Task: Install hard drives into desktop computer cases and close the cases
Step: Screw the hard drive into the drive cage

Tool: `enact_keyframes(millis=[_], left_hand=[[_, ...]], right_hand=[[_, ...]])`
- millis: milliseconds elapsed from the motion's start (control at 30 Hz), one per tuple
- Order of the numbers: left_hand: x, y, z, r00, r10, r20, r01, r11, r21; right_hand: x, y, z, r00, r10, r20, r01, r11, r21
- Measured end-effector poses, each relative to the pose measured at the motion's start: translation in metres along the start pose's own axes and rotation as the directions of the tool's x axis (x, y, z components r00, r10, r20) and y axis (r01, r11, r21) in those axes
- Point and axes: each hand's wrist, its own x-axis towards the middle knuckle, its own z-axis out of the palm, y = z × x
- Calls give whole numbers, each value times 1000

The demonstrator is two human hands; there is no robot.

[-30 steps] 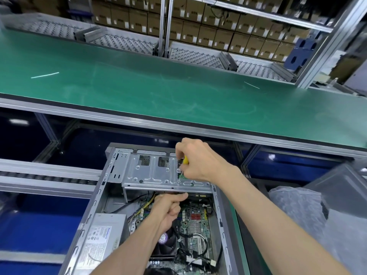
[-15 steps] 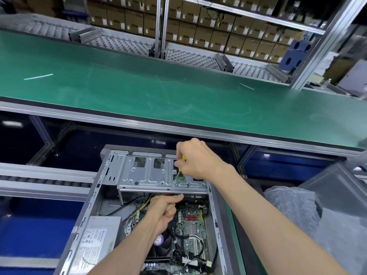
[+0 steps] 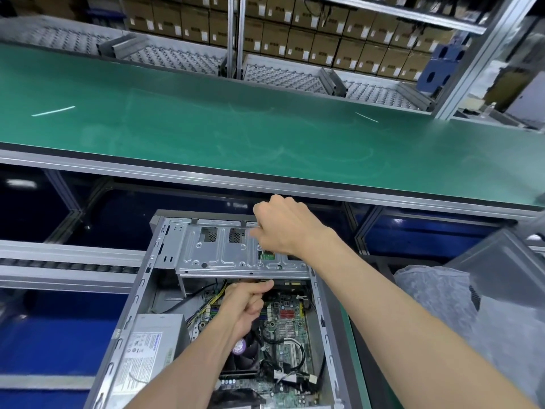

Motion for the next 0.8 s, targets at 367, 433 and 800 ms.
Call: enact_keyframes(millis=[367, 433, 800], left_hand=[[-2, 0, 0, 1000, -13, -11, 13, 1000, -7], [-2, 0, 0, 1000, -13, -8, 13, 1000, -12], [1, -1, -1, 999, -21, -24, 21, 1000, 0]], right_hand=[[0, 3, 3, 1000, -9, -20, 9, 1000, -3], [0, 1, -1, 998, -47, 48, 42, 995, 90], [2, 0, -3, 997, -24, 76, 16, 995, 99]])
